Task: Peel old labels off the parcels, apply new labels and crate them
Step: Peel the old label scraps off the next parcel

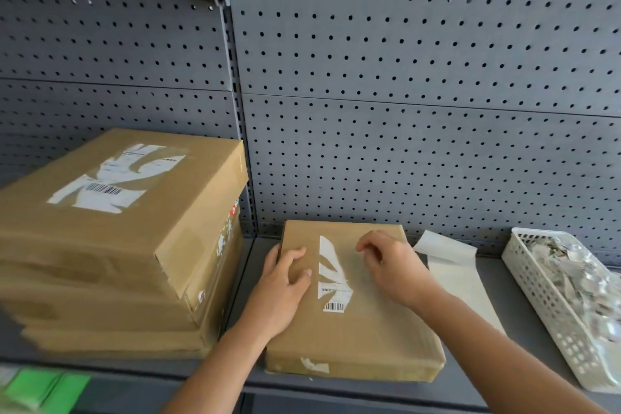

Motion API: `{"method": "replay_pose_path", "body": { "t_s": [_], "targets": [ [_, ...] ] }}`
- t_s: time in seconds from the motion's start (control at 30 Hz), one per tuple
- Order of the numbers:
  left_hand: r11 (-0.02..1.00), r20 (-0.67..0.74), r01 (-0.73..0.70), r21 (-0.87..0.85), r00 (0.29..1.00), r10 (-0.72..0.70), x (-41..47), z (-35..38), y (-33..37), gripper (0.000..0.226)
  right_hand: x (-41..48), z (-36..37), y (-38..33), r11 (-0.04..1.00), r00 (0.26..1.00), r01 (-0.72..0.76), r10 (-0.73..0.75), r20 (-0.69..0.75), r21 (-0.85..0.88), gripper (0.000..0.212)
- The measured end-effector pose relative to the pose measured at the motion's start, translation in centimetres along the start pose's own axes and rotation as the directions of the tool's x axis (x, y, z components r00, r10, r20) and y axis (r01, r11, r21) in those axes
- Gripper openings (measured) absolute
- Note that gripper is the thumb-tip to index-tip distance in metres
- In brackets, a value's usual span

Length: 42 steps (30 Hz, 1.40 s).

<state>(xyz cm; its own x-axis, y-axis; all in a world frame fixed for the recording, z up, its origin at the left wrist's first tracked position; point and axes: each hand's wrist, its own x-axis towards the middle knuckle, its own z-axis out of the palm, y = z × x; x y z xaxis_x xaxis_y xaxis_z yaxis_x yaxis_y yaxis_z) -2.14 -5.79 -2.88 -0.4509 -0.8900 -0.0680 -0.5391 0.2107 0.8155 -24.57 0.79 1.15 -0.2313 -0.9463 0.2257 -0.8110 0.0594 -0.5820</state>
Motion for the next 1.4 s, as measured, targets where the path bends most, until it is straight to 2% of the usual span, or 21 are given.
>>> {"method": "replay_pose_path", "body": {
  "t_s": [0.23, 0.47, 0.73, 0.87, 1.0, 1.17, 1.33, 1.4],
  "targets": [
    [0.999, 0.005, 0.027, 0.019, 1.0, -0.027, 0.0, -0.1, 0.2, 0.04, 3.3, 3.2, -1.4, 0.997, 0.996, 0.03, -0.023, 0.089, -0.077, 0.019],
    [0.999, 0.0, 0.036, -0.002, 0.999, -0.036, 0.0, 0.0, -0.2, 0.038, 5.2, 5.2, -1.9, 0.97, 0.997, 0.036, -0.019, 0.074, -0.24, 0.024],
    [0.999, 0.003, 0.046, -0.005, 0.999, -0.046, 0.2, 0.0, -0.5, 0.038, 6.0, 5.8, -1.8, 0.943, 0.996, 0.04, -0.011, 0.088, -0.329, 0.024],
    [0.999, 0.01, 0.045, -0.014, 0.999, -0.045, 0.2, 0.0, -0.6, 0.037, 6.2, 5.6, -1.6, 0.95, 0.994, 0.035, -0.003, 0.105, -0.309, 0.022],
    [0.999, 0.007, 0.045, -0.012, 0.999, -0.045, 0.3, 0.0, -0.5, 0.037, 5.9, 5.1, -1.2, 0.983, 0.995, 0.022, -0.004, 0.097, -0.182, 0.018],
    [0.999, 0.004, 0.045, 0.002, 0.999, -0.045, 0.2, 0.0, -0.5, 0.038, 5.7, 5.5, -1.3, 0.97, 0.993, 0.077, -0.055, 0.101, -0.23, 0.021],
    [0.999, 0.009, 0.048, 0.001, 0.999, -0.048, 0.2, -0.1, -0.4, 0.037, 5.5, 5.3, -0.9, 0.987, 0.997, 0.036, -0.024, 0.079, -0.157, 0.014],
    [0.999, 0.007, 0.048, -0.009, 0.999, -0.048, 0.2, -0.1, -0.5, 0.037, 5.5, 5.3, -1.0, 0.982, 0.995, 0.066, -0.052, 0.083, -0.177, 0.015]
  ]
}}
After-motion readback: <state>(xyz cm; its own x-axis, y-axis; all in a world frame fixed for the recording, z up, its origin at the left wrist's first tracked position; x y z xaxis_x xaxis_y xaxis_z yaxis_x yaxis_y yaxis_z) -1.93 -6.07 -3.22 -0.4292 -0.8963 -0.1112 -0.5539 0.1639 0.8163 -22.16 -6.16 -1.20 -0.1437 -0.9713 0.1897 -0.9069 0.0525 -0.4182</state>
